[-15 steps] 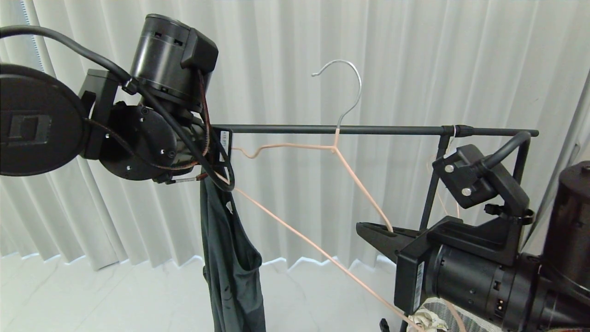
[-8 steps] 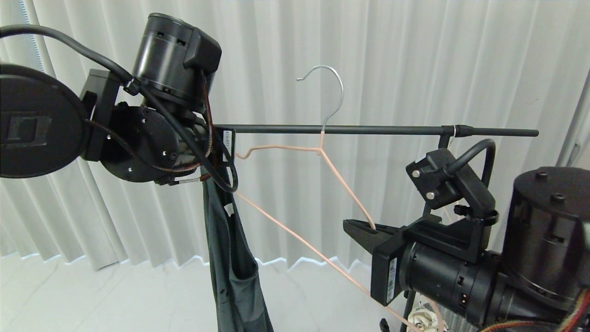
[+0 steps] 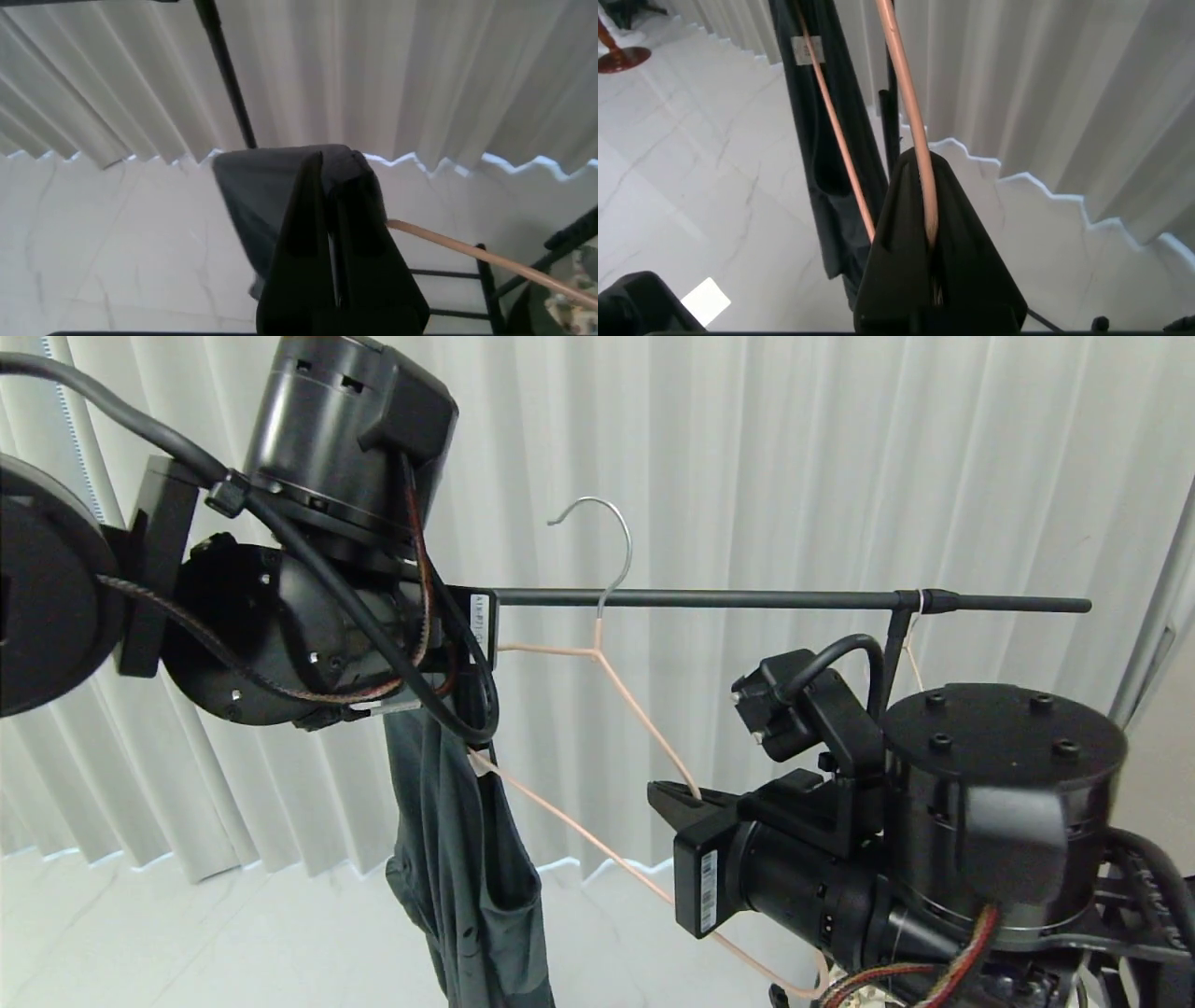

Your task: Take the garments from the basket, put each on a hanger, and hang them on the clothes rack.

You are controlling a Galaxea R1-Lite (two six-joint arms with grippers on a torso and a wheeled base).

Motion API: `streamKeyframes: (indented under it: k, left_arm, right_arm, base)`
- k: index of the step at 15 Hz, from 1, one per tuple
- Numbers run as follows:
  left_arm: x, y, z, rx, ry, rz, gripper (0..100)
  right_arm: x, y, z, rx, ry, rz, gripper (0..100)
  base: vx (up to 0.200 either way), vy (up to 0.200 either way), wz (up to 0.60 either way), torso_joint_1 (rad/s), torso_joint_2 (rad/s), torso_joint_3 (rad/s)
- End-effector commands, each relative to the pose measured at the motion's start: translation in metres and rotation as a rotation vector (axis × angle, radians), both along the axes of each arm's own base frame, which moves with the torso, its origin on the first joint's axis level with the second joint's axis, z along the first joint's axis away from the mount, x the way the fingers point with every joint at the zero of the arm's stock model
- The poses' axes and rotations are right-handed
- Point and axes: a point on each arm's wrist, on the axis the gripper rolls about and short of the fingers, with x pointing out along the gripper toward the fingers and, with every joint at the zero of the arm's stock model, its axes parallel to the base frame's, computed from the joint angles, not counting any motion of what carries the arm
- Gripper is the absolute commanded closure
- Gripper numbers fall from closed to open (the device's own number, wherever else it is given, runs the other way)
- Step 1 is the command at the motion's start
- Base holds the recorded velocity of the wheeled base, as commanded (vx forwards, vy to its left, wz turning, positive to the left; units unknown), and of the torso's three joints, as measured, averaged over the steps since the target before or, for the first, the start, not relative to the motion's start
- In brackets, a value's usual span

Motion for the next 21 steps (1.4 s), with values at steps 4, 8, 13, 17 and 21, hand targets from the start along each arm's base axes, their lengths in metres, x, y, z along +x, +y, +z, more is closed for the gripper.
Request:
streamKeyframes:
  k: [4,8,13,17,21]
  left_arm:
    - [-0.024,-0.009,0.012,-0.052,-0.032,-0.073,100]
    - [-0.038,-0.015,0.018,-0.081,-0.046,-0.120,100]
    - [-0.067,-0.024,0.027,-0.133,-0.042,-0.281,100]
    - [-0.065,-0.013,0.026,-0.138,-0.038,-0.254,100]
    - [-0.071,-0.007,0.021,-0.132,-0.030,-0.259,100]
  right_arm:
    - [0.003,0.013,-0.012,-0.017,0.010,0.008,100]
    - [0.004,0.016,-0.013,-0.003,0.004,0.011,100]
    - [0.005,0.033,-0.013,0.025,-0.006,0.027,100]
    - [0.010,0.024,-0.006,0.048,-0.016,-0.029,100]
    - [0.017,0.017,0.006,0.103,-0.045,-0.061,100]
  base:
    - [0.000,0.000,0.00,0.000,0.00,0.000]
    - [0.000,0.000,0.00,0.000,0.00,0.000]
    - [0.000,0.000,0.00,0.000,0.00,0.000]
    - [0.000,0.000,0.00,0.000,0.00,0.000]
    - [0.000,0.000,0.00,0.000,0.00,0.000]
